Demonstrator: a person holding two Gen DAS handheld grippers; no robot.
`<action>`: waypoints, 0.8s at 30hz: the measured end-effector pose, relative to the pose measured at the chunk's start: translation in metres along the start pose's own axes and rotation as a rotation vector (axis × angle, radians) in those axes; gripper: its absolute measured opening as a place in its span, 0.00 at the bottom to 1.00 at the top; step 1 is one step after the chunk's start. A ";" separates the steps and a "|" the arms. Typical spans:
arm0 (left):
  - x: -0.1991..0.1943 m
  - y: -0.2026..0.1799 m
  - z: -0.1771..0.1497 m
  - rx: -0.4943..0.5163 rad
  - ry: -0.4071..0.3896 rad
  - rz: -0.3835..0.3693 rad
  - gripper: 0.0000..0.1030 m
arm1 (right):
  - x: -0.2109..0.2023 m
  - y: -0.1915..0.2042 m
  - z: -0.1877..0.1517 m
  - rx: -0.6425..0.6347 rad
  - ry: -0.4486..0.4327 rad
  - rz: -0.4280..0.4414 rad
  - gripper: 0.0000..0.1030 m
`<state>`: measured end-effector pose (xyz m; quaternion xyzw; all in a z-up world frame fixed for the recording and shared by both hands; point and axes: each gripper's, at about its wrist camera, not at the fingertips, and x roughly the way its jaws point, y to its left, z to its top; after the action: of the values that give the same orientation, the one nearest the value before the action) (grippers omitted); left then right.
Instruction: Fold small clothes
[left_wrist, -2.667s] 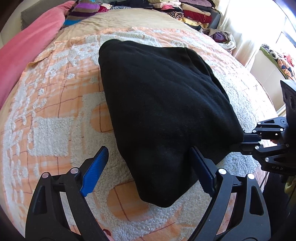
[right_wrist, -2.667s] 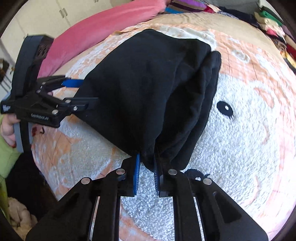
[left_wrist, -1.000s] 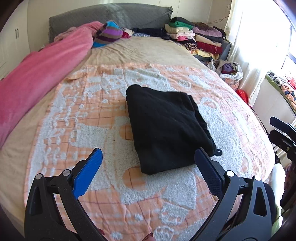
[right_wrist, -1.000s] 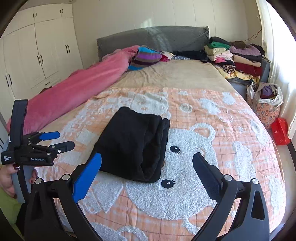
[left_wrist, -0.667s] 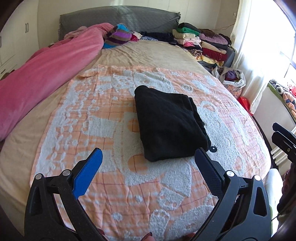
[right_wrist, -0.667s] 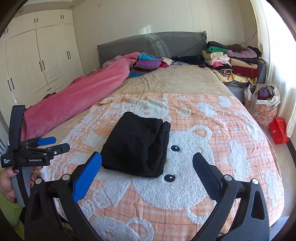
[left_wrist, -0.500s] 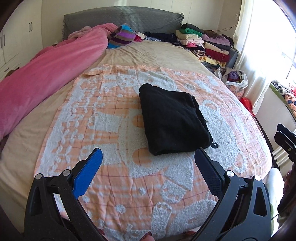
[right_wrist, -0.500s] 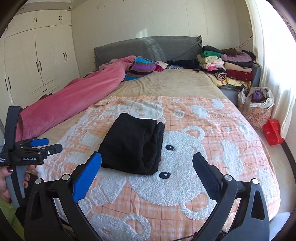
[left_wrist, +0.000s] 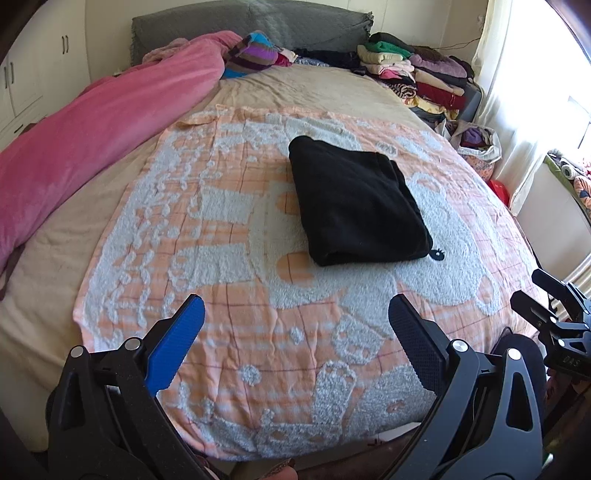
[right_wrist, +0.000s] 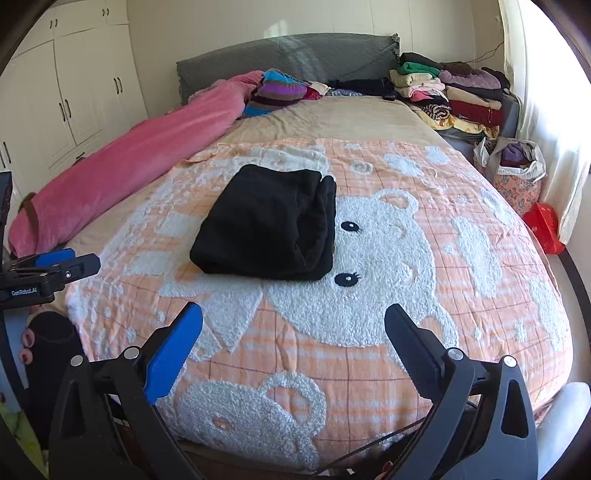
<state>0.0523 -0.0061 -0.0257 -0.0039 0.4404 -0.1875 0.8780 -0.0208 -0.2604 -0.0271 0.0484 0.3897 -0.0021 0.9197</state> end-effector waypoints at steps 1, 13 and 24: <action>0.001 0.000 -0.002 -0.001 0.006 0.002 0.91 | 0.000 0.001 0.000 0.000 0.000 0.000 0.96; 0.005 -0.007 -0.011 0.007 0.028 0.011 0.91 | -0.002 0.006 0.000 -0.029 -0.013 -0.011 0.96; 0.002 -0.004 -0.009 0.001 0.028 0.019 0.91 | -0.003 0.006 -0.001 -0.037 -0.017 -0.015 0.96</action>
<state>0.0453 -0.0093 -0.0323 0.0034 0.4527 -0.1792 0.8735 -0.0232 -0.2542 -0.0245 0.0283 0.3822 -0.0019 0.9236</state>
